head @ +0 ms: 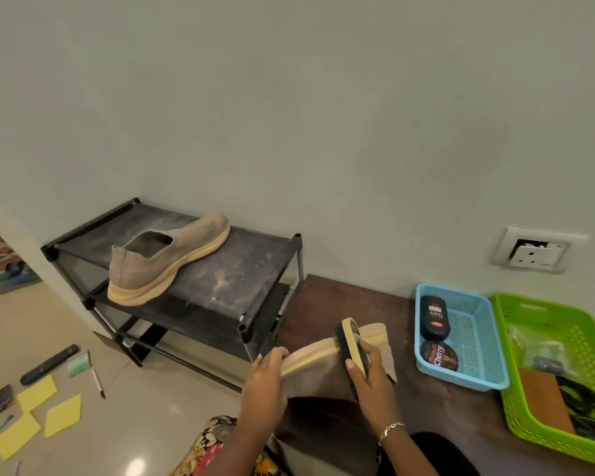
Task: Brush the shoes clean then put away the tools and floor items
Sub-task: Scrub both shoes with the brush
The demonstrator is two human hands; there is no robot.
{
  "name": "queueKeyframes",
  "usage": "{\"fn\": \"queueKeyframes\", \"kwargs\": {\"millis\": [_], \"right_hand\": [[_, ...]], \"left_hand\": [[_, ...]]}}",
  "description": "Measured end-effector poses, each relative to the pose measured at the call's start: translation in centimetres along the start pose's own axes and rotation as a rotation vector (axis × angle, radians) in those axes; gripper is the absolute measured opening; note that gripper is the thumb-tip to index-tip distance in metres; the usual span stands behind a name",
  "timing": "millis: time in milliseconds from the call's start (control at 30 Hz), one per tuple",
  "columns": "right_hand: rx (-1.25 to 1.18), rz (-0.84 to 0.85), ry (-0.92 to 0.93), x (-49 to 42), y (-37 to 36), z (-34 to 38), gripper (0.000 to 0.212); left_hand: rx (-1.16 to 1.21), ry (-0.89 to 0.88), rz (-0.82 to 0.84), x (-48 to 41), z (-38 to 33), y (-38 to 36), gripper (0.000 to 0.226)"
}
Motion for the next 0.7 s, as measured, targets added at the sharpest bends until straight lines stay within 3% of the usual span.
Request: {"fn": "queueKeyframes", "kwargs": {"millis": [167,300,333,433,567,700], "right_hand": [[0.259,0.009,0.070,-0.2,-1.4,-0.7,0.045],[0.627,0.098,0.370,0.3,-2.4,0.2,0.059],[0.694,0.083,0.356,-0.5,-1.8,-0.2,0.060],[0.659,-0.029,0.129,-4.0,1.1,-2.5,0.046],[0.618,-0.083,0.078,-4.6,0.8,-2.0,0.047],[0.649,0.016,0.444,-0.7,-3.1,0.0,0.054]], "left_hand": [[-0.104,-0.057,0.099,-0.9,1.1,-2.8,0.055],[-0.016,-0.123,0.001,-2.1,2.4,-3.3,0.042],[-0.009,-0.148,-0.026,-2.1,2.5,-3.2,0.040],[0.022,-0.237,-0.029,-2.0,2.9,-3.9,0.043],[0.011,-0.204,-0.072,-2.6,2.7,-4.5,0.043],[0.015,-0.171,-0.050,-2.7,3.1,-5.1,0.041]]}}
Point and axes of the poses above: each hand's wrist, its own x-axis away from the middle knuckle, its own y-axis out of the back of the hand, z = x × y, the point moved 1 cm from there along -x, towards the middle knuckle, and after that the axes turned 12 degrees about x, right-handed, at the moved point
